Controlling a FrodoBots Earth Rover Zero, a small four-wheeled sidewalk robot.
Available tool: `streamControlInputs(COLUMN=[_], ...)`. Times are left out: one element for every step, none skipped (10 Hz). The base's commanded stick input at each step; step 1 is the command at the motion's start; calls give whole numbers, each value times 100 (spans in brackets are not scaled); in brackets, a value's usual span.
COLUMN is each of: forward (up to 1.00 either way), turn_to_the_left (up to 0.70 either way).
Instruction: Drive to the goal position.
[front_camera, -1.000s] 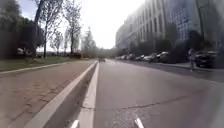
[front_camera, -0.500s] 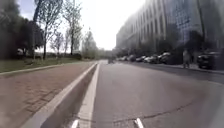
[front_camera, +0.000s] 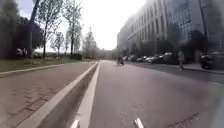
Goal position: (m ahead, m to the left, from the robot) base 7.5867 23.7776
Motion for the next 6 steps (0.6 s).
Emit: streamControlInputs(forward=[45, 45, 45, 45, 45, 45], turn_to_the_left=[0, 0, 0, 0, 0, 0])
